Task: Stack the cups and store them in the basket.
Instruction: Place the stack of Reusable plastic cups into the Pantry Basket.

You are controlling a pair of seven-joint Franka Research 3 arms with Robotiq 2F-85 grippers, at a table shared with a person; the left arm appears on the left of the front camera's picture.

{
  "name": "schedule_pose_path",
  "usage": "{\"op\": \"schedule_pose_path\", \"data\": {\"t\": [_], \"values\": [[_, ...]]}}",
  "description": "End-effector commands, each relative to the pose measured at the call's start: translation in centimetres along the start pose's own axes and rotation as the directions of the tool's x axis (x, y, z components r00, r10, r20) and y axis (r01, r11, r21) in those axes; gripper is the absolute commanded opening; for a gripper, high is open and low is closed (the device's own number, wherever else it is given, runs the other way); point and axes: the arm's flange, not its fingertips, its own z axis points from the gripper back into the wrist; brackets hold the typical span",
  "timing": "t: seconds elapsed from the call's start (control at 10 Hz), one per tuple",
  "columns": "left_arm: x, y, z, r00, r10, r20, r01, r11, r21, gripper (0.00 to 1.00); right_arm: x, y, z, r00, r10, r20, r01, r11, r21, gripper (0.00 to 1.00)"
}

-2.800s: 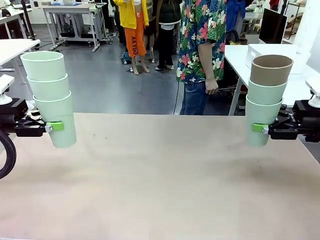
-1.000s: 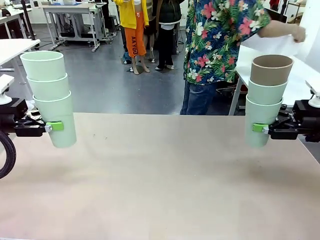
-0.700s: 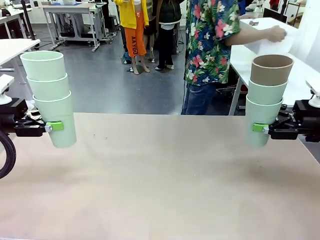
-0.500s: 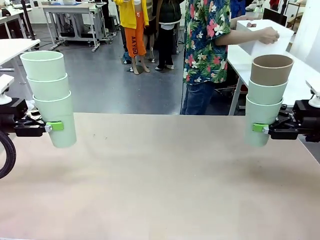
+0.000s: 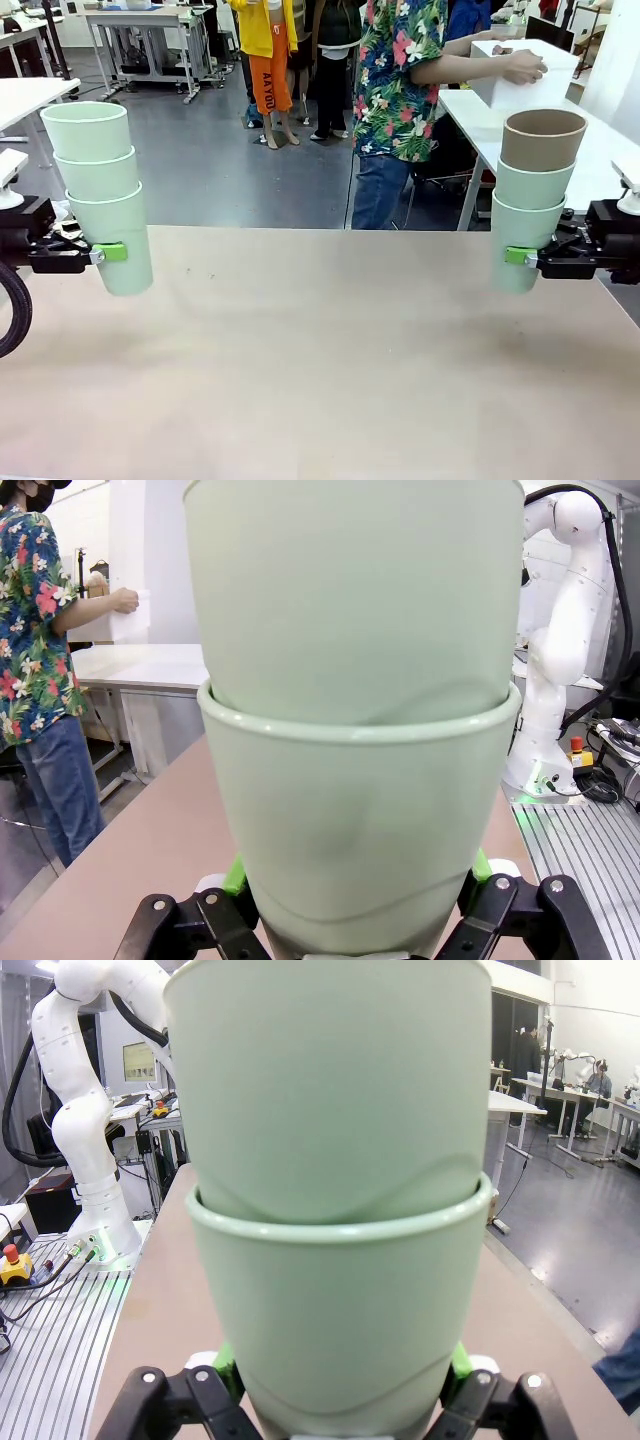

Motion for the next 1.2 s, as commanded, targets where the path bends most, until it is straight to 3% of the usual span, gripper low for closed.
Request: {"op": "schedule_pose_path", "data": {"t": [0.0,1.1], "values": [[0.34,-0.06,0.03,1.0,-0.007,0.009,0.007,1.0,-0.002,0.87,0.35,0.02,0.0,1.0,0.008,0.001,-0.008,1.0,0.0,0.85],[0.34,-0.06,0.03,1.0,-0.007,0.009,0.007,1.0,-0.002,0.87,0.35,0.02,0.0,1.0,0.008,0.001,-0.008,1.0,0.0,0.85]]}}
